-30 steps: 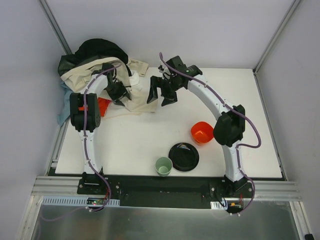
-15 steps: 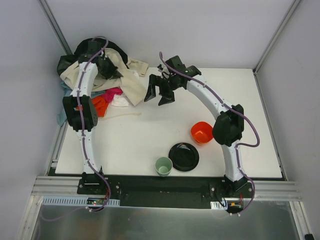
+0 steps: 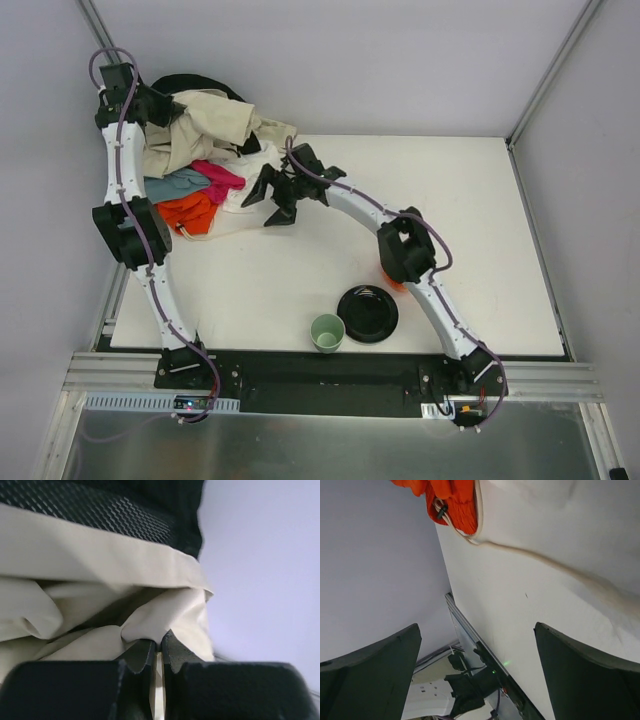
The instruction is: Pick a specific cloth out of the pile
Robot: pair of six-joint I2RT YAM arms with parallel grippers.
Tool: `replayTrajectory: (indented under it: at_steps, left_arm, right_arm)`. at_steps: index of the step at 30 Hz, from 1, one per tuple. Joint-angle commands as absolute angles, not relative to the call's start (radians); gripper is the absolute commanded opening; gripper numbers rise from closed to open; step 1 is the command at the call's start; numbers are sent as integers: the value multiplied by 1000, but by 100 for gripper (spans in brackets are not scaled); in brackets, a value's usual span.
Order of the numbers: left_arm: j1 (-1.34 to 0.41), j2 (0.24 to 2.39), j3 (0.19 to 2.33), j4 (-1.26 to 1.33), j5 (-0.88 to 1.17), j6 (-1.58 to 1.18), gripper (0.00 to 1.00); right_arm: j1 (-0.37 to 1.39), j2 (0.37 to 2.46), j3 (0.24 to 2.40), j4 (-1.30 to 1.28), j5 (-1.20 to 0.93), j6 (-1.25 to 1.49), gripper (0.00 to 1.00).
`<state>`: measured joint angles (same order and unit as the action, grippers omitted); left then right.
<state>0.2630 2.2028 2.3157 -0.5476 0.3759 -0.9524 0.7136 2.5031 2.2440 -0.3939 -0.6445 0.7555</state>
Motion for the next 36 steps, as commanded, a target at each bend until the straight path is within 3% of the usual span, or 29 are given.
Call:
replayTrajectory:
  at_steps: [1, 16, 30, 36]
  left_arm:
    - [258, 2089, 2349, -350, 373, -1031, 0]
    - [261, 2046, 2253, -334, 505, -1002, 0]
    - [262, 2065, 2250, -334, 558, -1025, 0]
    - [262, 2066, 2247, -334, 558, -1016, 0]
  right_arm:
    - [775, 2620, 2429, -155, -632, 1032, 97]
    - [894, 2824, 2520, -20, -312, 1279, 75]
    - [907, 2922, 2568, -6, -155, 1482, 68]
    - [919, 2964, 2600, 20, -115, 1551, 61]
